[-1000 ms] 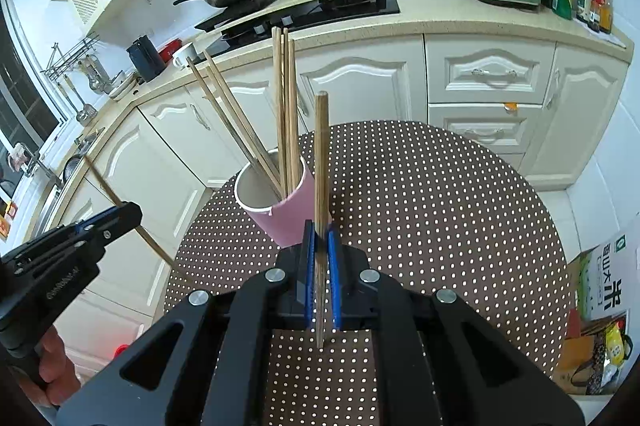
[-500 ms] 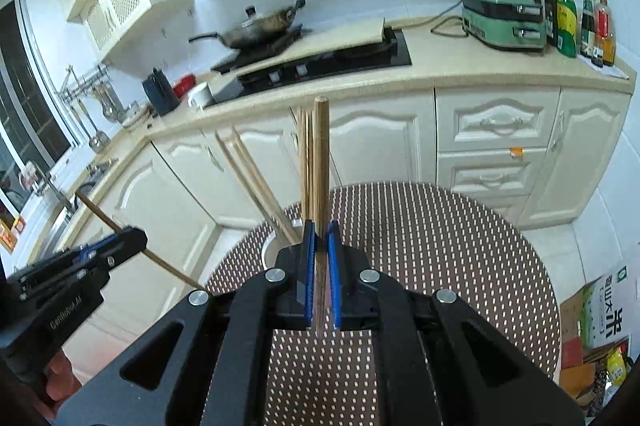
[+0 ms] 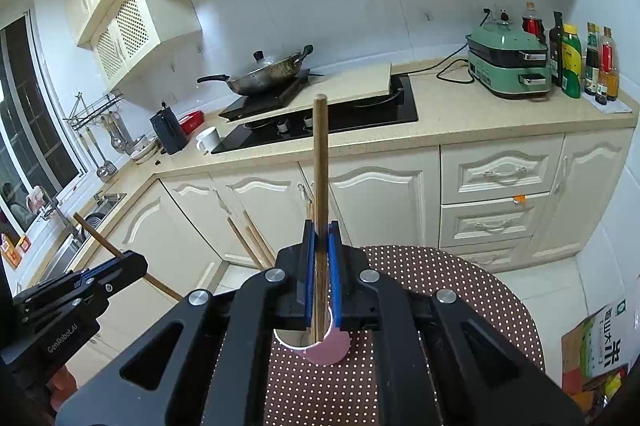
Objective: Organize utensils
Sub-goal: 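Lower both chopsticks into the pink cup and open both grippers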
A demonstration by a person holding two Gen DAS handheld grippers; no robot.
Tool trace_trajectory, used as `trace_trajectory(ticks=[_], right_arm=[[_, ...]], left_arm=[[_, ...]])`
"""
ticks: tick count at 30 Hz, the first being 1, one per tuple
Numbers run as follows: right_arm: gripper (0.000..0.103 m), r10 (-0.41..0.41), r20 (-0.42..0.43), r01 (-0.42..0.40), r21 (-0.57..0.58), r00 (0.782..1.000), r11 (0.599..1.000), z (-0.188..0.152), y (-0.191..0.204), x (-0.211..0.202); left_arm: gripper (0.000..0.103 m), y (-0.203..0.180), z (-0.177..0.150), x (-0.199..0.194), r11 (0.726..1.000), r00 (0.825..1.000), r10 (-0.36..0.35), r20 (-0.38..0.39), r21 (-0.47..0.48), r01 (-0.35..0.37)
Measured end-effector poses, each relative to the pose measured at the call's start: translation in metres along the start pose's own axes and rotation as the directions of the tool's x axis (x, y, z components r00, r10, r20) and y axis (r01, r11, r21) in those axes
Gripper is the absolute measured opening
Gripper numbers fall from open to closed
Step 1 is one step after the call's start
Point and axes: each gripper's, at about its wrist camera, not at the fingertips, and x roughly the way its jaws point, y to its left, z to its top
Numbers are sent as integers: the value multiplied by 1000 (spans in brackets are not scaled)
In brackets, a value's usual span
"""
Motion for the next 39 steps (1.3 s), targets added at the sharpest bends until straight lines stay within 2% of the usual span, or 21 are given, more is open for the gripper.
trace_trajectory(ticks=[10, 22, 39], right_arm=[[5, 3, -42, -4, -20, 999, 1000, 2, 1, 26], [5, -8, -139, 5, -18, 990, 1000, -11, -5, 72], [5, -14, -253, 17, 12, 967, 1000, -29, -13, 121]], left_arm=[[6, -2, 14, 20, 1000, 1000, 6, -5, -10, -6], [6, 8, 9, 76, 998, 995, 17, -98, -53, -22], [6, 18, -7, 138, 996, 974, 6, -225, -86, -27]])
